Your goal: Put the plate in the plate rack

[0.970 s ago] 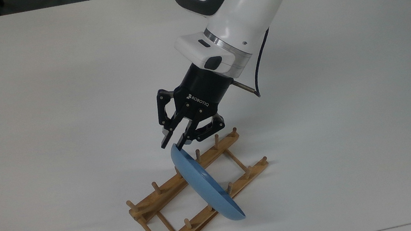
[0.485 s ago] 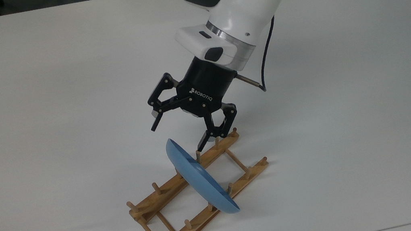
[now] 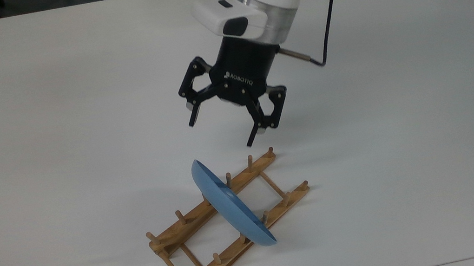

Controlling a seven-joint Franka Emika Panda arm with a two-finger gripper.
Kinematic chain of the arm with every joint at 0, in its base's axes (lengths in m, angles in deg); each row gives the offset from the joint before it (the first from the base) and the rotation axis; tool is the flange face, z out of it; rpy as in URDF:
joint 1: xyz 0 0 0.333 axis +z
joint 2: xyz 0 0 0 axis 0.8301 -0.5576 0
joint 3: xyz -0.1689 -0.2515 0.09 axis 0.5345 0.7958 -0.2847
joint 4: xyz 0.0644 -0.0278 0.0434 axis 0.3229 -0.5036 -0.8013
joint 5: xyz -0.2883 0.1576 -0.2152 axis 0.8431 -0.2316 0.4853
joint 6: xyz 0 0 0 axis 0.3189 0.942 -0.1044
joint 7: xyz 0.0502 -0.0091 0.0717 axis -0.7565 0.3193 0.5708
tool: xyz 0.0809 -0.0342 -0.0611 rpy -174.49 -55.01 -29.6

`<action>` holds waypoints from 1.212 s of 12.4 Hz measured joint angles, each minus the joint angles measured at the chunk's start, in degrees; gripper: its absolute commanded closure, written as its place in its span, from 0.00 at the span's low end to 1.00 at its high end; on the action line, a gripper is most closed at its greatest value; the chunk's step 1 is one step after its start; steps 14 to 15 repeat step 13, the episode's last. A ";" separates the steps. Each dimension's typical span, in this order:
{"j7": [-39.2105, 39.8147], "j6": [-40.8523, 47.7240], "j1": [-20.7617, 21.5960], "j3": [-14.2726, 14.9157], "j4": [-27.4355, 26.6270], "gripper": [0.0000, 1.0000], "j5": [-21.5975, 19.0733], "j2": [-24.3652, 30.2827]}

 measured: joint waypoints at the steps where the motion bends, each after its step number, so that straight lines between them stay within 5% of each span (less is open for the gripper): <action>1: 4.70 2.66 -0.18 0.02 -0.12 0.00 -5.40 1.46; 7: 39.67 23.33 -7.49 0.78 -3.10 0.00 -31.46 12.21; 10: 47.09 27.39 -10.06 1.55 -7.50 0.00 -34.97 16.99; 15: 47.54 29.76 -11.33 1.67 -12.15 0.00 -35.20 20.78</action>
